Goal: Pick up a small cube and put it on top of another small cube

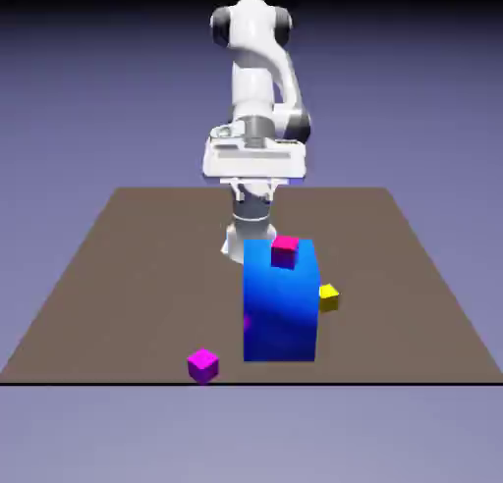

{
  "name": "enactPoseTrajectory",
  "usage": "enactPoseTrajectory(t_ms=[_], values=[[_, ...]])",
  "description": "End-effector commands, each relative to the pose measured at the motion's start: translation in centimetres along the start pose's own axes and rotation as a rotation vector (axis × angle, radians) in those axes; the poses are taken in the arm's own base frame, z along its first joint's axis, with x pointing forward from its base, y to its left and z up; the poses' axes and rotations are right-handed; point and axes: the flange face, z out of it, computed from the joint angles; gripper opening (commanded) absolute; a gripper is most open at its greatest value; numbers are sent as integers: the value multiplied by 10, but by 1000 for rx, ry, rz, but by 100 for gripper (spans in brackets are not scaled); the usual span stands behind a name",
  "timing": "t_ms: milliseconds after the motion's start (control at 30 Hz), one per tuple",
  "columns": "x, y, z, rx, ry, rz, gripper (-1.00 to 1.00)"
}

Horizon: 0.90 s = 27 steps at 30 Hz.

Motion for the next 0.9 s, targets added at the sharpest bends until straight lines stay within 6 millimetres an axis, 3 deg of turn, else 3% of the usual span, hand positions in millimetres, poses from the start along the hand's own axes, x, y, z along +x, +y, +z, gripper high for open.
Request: enactPoseTrajectory(t_ms=[0,200,333,500,800,833,867], values=[[-19,-13,14,-28,-59,-82,0],[-155,-66,73,-178,-387,-585,0],[-229,-61,100,-329,-552,-892,0],[-312,-42,116,-498,-700,-1281,0],[-427,-10,113,-705,-744,-1968,0],[-414,-7,122,-736,-719,-1953,0],[-413,-7,123,-737,-718,-1951,0]])
